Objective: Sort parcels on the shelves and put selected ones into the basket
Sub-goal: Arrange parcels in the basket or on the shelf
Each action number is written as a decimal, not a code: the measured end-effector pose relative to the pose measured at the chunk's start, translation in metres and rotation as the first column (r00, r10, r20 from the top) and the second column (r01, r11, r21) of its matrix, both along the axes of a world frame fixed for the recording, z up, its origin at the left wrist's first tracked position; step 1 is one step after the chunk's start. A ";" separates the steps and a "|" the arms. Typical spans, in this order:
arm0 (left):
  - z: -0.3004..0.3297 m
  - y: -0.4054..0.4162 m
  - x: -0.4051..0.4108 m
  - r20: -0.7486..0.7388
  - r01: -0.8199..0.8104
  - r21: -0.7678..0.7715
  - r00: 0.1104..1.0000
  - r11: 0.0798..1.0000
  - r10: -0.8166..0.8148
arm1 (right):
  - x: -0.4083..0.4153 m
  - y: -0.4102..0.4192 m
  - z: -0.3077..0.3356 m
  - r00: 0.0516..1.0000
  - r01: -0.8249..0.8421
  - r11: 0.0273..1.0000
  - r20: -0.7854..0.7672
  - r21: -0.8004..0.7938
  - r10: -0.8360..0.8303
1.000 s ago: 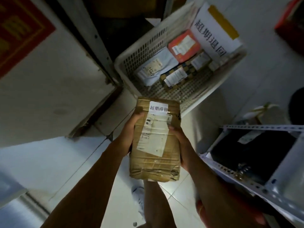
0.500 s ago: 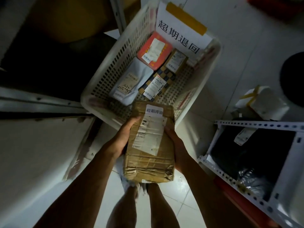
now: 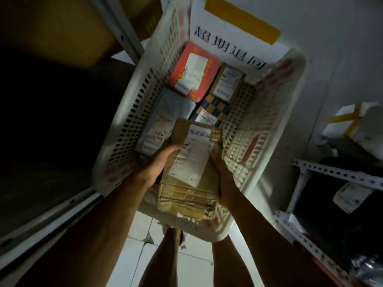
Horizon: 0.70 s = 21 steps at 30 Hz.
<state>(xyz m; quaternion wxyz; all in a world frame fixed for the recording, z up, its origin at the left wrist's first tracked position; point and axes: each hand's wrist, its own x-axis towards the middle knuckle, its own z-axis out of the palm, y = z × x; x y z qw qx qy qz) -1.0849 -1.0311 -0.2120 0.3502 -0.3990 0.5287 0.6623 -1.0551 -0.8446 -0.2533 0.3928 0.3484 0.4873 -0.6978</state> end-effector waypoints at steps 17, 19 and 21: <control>-0.067 -0.044 -0.048 -0.101 -0.063 -0.034 0.993 0.997 0.059 | -0.065 -0.032 -0.058 0.984 -0.076 0.994 -0.158 0.075 0.087; -0.065 -0.050 -0.074 -0.144 0.013 -0.013 0.989 1.000 -0.015 | -0.089 -0.037 -0.062 0.981 -0.016 0.997 -0.190 0.077 0.031; -0.061 -0.055 -0.110 -0.290 0.114 -0.082 0.948 0.990 -0.133 | -0.122 -0.041 -0.068 0.977 0.041 0.996 -0.210 0.083 -0.023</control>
